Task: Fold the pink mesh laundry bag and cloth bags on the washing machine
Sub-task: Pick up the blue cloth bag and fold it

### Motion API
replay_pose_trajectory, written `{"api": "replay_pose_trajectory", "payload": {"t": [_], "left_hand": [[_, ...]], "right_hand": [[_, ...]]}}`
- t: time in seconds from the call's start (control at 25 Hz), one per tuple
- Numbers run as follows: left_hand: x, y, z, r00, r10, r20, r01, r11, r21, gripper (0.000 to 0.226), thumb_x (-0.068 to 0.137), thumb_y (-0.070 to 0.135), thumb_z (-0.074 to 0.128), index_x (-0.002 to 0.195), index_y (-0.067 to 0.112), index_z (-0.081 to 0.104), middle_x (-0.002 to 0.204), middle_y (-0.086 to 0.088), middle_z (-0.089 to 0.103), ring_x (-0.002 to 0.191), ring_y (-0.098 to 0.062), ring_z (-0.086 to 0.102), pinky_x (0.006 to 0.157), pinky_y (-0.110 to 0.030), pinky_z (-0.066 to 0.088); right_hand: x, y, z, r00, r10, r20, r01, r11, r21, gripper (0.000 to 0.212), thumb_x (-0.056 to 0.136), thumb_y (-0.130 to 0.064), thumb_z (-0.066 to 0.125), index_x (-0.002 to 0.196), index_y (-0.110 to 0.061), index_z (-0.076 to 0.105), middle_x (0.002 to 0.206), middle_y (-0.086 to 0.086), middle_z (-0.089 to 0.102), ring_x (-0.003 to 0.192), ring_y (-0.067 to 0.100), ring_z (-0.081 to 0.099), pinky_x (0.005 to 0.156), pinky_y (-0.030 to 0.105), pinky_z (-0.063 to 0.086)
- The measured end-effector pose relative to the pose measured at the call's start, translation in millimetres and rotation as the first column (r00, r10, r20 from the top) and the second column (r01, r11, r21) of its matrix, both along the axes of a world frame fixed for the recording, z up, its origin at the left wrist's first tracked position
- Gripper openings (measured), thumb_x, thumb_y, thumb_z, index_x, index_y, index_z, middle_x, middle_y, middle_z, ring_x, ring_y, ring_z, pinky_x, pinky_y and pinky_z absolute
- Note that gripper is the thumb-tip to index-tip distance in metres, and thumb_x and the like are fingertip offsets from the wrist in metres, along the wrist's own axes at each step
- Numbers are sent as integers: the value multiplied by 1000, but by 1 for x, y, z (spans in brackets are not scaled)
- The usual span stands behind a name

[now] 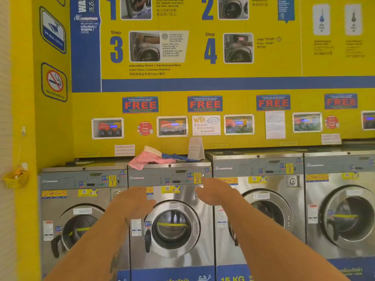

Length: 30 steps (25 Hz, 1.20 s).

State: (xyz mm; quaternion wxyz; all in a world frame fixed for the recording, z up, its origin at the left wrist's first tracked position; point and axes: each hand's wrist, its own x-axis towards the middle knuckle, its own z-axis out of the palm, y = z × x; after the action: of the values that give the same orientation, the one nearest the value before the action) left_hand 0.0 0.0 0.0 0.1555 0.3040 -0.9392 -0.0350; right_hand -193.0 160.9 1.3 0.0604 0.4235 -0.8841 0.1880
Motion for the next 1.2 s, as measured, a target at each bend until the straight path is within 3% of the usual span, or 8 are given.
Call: {"api": "replay_pose_trajectory", "payload": {"t": [0.24,0.48,0.64,0.76,0.92,1.08,1.2], "left_hand": [[-59,3,-9,998,62,15,-64,991,121,65,94,49,47,149,17,34,157,-6,34,141,-26,36,112,-38,30],[-106,-17,-16,992,47,-115,-24,980,197,58,94,33,54,148,18,38,155,-5,39,140,-26,38,111,-36,31],[-138,-71,-33,969,14,-245,26,987,161,52,93,25,54,144,19,45,152,-4,43,138,-24,40,115,-37,31],[-173,-130,-46,933,-56,-354,118,981,155,42,93,19,57,135,20,56,136,-2,56,126,-22,52,107,-34,39],[-228,-215,-42,881,-148,-449,257,947,191,39,92,16,60,130,20,60,124,2,63,113,-14,59,96,-26,43],[-289,-281,-8,773,-174,-611,414,868,276,28,94,12,57,119,22,66,113,4,66,98,-8,61,74,-10,44],[-345,-309,10,702,-186,-688,498,819,287,22,94,11,57,109,22,68,97,12,64,85,2,58,62,-4,43]], "right_hand": [[-63,3,-4,998,59,-3,-59,998,-38,53,92,-40,42,141,-21,46,147,9,50,130,33,49,108,50,39],[-105,-36,-22,983,180,47,-174,979,-111,53,91,-36,53,140,-18,47,144,9,50,125,33,50,102,47,45],[-128,-86,-43,958,243,152,-210,956,-204,56,84,-35,62,137,-23,49,142,4,52,125,28,52,103,47,45],[-153,-144,-54,942,275,191,-219,937,-271,54,82,-36,66,133,-28,51,139,1,53,125,26,52,102,46,46],[-197,-223,-48,945,237,223,-155,931,-331,52,91,-21,64,140,-21,47,141,5,49,127,24,49,103,37,43],[-250,-287,-17,959,204,195,-110,907,-408,51,92,-17,62,139,-22,45,136,4,52,109,18,52,83,30,44],[-292,-318,-2,976,153,156,-71,897,-436,59,90,-19,66,143,-22,41,139,4,47,119,21,49,92,31,43]]}}
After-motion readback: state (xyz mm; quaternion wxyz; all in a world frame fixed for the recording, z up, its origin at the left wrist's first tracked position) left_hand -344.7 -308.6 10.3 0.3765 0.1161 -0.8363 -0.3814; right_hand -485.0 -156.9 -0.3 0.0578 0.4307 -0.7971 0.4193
